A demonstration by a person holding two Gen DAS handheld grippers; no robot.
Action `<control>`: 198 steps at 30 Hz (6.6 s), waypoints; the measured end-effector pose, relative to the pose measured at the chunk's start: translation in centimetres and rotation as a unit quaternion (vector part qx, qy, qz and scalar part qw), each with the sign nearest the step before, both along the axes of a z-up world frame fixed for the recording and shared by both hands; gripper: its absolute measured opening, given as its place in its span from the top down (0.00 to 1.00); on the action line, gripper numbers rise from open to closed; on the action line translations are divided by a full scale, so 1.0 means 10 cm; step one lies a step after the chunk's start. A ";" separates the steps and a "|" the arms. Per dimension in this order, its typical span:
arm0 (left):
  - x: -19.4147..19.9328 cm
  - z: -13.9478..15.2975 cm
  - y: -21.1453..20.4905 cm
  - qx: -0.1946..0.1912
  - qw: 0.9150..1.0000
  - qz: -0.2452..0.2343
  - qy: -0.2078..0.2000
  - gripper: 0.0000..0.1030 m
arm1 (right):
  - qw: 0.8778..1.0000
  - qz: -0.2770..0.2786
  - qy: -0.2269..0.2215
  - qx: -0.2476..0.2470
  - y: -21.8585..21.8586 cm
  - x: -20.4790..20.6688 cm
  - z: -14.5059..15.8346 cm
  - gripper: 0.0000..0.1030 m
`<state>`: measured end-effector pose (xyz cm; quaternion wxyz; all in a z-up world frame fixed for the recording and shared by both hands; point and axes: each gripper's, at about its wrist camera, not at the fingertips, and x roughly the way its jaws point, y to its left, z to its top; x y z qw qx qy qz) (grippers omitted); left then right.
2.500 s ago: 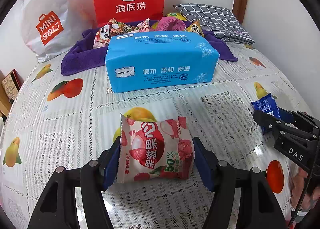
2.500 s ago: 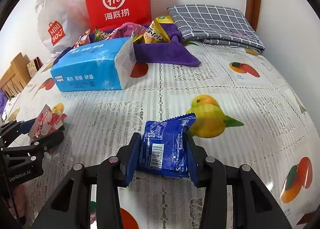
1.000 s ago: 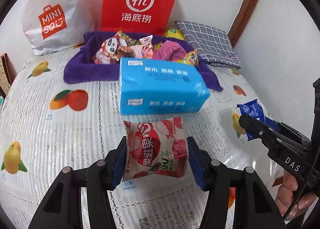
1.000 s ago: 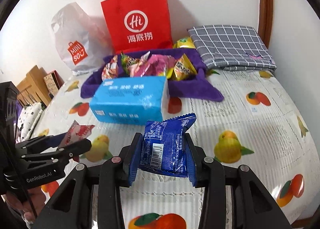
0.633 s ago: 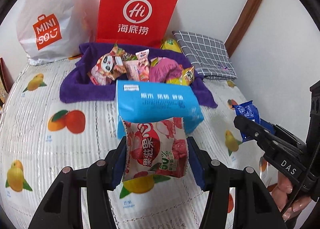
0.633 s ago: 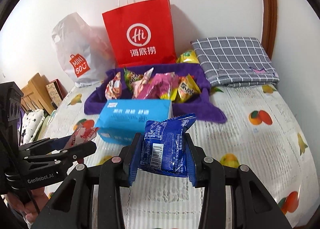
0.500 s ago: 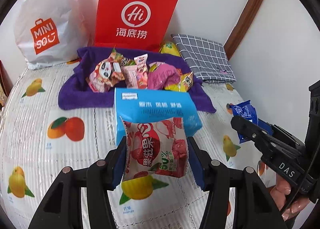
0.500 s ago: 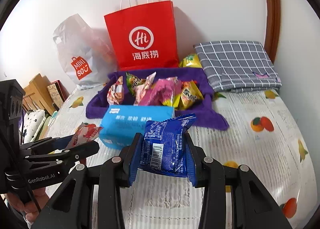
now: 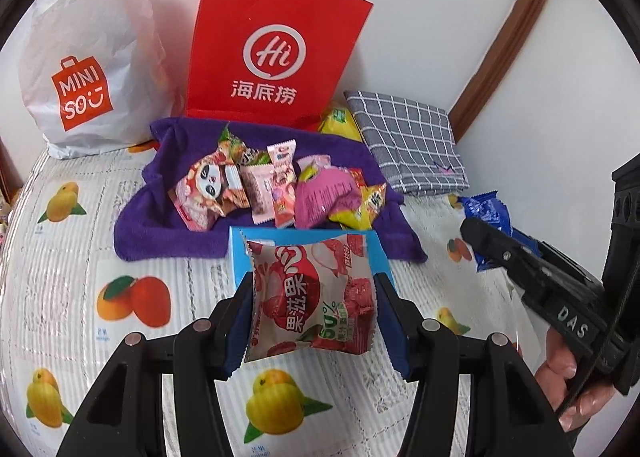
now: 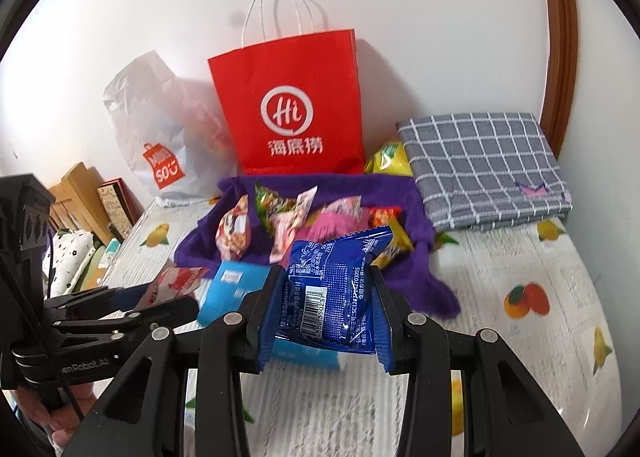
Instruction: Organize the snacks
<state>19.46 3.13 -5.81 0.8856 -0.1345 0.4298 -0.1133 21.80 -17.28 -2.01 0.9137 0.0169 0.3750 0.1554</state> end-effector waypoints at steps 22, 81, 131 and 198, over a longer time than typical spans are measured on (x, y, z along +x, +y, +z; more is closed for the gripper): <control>0.74 0.09 0.45 -0.009 0.999 0.042 0.002 0.48 | 1.000 -0.014 0.002 0.022 0.01 1.19 0.14 0.61; 1.77 -0.53 0.26 -0.035 0.996 0.031 0.075 0.32 | 0.992 0.026 0.126 0.013 0.04 1.99 -0.75 0.42; -0.84 0.42 -0.05 0.091 0.993 0.067 -0.043 0.19 | 0.996 -0.072 0.027 -0.048 -0.28 -0.89 0.29 0.06; -1.23 0.58 -0.17 0.115 0.989 0.068 -0.063 0.19 | 0.996 -0.082 -0.002 -0.042 -0.33 -1.35 0.49 0.06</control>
